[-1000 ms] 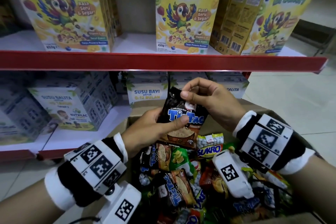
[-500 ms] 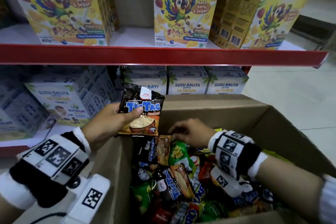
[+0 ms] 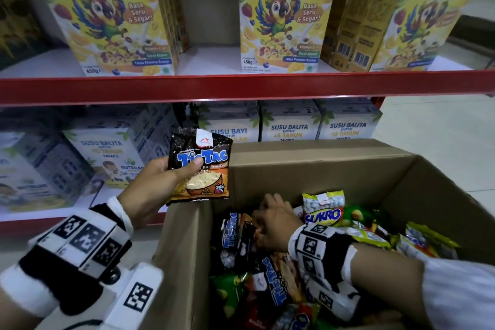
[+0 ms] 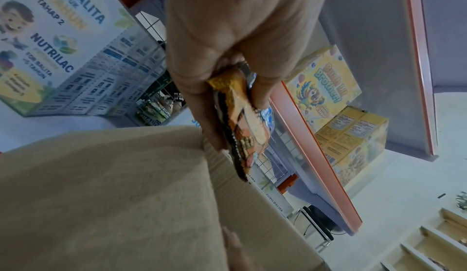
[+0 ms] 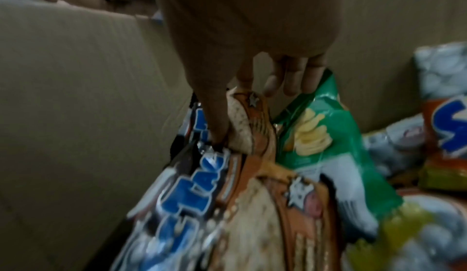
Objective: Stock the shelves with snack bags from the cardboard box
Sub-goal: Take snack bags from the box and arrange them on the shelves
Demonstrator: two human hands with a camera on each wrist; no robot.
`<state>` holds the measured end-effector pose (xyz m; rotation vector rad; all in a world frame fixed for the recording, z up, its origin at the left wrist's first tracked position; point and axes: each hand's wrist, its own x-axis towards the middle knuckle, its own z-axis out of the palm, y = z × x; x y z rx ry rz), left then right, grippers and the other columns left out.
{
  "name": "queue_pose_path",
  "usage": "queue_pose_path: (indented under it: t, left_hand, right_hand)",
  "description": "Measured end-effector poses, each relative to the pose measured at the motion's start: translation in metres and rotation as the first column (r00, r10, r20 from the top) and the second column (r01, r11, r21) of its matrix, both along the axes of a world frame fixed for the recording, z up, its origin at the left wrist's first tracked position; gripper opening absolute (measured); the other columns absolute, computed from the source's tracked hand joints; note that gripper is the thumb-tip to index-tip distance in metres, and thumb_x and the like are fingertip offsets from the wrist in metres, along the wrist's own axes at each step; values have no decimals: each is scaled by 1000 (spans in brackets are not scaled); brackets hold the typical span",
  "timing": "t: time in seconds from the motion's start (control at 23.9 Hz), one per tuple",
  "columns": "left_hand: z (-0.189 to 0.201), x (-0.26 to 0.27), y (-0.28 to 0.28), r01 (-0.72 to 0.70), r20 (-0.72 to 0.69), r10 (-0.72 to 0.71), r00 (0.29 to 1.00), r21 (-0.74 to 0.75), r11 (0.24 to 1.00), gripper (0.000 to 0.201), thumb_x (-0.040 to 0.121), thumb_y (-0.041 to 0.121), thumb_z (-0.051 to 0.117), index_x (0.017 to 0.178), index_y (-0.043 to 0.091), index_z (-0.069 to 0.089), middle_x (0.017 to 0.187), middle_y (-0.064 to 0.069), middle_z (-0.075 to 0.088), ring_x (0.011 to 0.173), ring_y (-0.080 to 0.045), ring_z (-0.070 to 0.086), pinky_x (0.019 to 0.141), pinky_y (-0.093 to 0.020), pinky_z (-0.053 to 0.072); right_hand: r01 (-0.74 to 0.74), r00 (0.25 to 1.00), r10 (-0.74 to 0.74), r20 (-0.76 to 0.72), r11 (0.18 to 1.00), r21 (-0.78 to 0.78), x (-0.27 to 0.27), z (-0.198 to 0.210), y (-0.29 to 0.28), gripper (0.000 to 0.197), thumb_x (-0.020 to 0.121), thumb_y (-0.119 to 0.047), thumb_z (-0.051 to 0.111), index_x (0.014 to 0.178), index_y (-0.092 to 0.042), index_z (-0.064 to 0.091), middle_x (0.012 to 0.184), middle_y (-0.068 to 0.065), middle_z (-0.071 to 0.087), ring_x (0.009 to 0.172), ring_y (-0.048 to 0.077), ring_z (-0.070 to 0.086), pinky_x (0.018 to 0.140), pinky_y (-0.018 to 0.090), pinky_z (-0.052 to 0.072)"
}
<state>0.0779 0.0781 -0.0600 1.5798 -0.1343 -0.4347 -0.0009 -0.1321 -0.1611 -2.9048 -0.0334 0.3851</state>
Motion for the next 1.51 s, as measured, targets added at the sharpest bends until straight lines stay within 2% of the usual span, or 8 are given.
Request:
queue_pose_path:
  t: [0.13, 0.33, 0.42, 0.67, 0.88, 1.09, 1.3, 1.51]
  left_hand:
    - [3, 2, -7, -102, 65, 106, 992, -69, 992, 15, 85, 23, 64, 93, 12, 69, 85, -4, 76, 75, -17, 73, 59, -24, 57]
    - [5, -14, -37, -92, 84, 102, 991, -117, 989, 18, 88, 28, 62, 95, 14, 71, 102, -4, 74, 102, -22, 67, 96, -39, 49]
    - [6, -27, -50, -6, 57, 14, 998, -129, 992, 29, 81, 42, 62, 94, 17, 70, 101, 1, 75, 105, -19, 67, 95, -35, 49]
    - [16, -48, -69, 210, 16, -215, 976, -304, 929, 39, 69, 32, 71, 99, 7, 65, 92, -9, 75, 80, -19, 73, 62, -23, 56]
    - [9, -20, -52, 8, 37, 0, 999, -201, 980, 38, 75, 27, 68, 104, 3, 65, 98, -14, 74, 87, -24, 71, 78, -32, 57]
    - [-3, -5, -32, -30, 25, 36, 999, -200, 979, 46, 70, 29, 70, 107, 2, 66, 102, -13, 73, 89, -22, 71, 81, -31, 58]
    - [-11, -5, -25, 8, 22, -3, 1000, -191, 982, 38, 66, 31, 72, 96, 8, 68, 94, -10, 75, 79, -18, 73, 64, -24, 58]
    - [-9, -4, -30, 19, 14, -16, 1000, -256, 967, 44, 68, 28, 70, 106, 5, 64, 97, -10, 75, 83, -19, 73, 64, -22, 57]
  right_hand:
    - [39, 997, -59, 47, 940, 339, -7, 45, -17, 27, 75, -16, 73, 67, -26, 49, 84, -4, 58, 83, 15, 54, 80, 29, 43]
    - [119, 919, -385, -87, 60, 991, -19, 124, -39, 42, 60, -8, 80, 99, -13, 65, 86, 5, 74, 71, 17, 71, 59, 26, 56]
    - [76, 915, -393, -89, -47, 996, -22, 138, -38, 32, 61, -10, 75, 92, -5, 66, 76, 9, 74, 63, 18, 71, 56, 25, 56]
    - [-6, 914, -400, 75, 171, 985, -30, 138, -24, 35, 67, -25, 72, 97, -11, 64, 89, 4, 71, 80, 17, 68, 69, 28, 57]
    - [208, 913, -408, -27, 406, 890, -24, 107, -40, 44, 92, -51, 35, 102, -15, 59, 85, 4, 62, 73, 17, 60, 66, 33, 51]
    - [31, 964, 56, -260, 948, 318, -17, 44, -52, 36, 91, -26, 60, 126, -19, 54, 123, 1, 62, 108, 20, 61, 93, 33, 50]
    - [-312, 833, 327, -446, 944, 109, -19, -12, -24, 81, 76, -37, 76, 145, -22, 34, 146, 7, 42, 131, 28, 42, 105, 36, 34]
    - [-200, 914, 248, -321, 964, 173, -21, -4, -30, 59, 70, -35, 81, 123, -17, 61, 115, 8, 64, 108, 27, 58, 83, 25, 41]
